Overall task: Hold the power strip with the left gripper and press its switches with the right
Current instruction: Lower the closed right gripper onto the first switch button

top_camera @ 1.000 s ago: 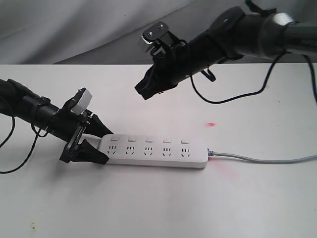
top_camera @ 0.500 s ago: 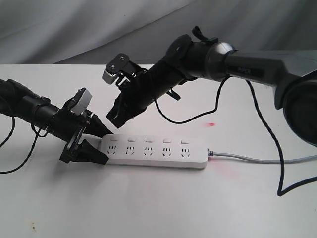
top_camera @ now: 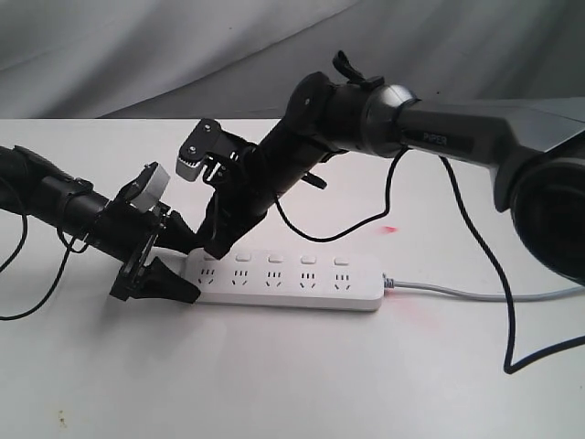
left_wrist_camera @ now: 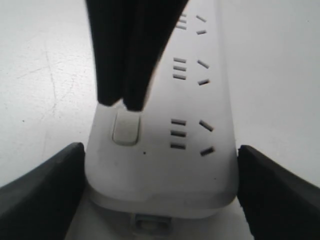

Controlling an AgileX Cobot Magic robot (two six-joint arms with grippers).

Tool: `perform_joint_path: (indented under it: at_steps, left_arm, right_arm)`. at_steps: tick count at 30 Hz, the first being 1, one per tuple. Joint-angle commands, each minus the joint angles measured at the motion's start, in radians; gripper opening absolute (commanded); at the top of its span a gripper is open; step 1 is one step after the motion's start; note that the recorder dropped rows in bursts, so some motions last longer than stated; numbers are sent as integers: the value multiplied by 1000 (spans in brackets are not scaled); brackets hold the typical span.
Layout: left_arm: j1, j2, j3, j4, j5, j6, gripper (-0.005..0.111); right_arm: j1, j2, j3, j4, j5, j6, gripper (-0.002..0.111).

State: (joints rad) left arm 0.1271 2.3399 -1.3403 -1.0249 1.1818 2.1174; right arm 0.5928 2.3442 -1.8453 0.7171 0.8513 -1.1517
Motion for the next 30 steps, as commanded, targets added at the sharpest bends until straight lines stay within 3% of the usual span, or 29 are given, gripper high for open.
perform_joint_path:
  at_steps: [1,30]
  left_arm:
    - [2,45,21,195,-113,-25,45]
    - [2,45,21,195,-113,-25,45]
  right_arm:
    - [10,19,-6,5,7,-2,0]
    - [14,59,-6,-53,-16,19,0]
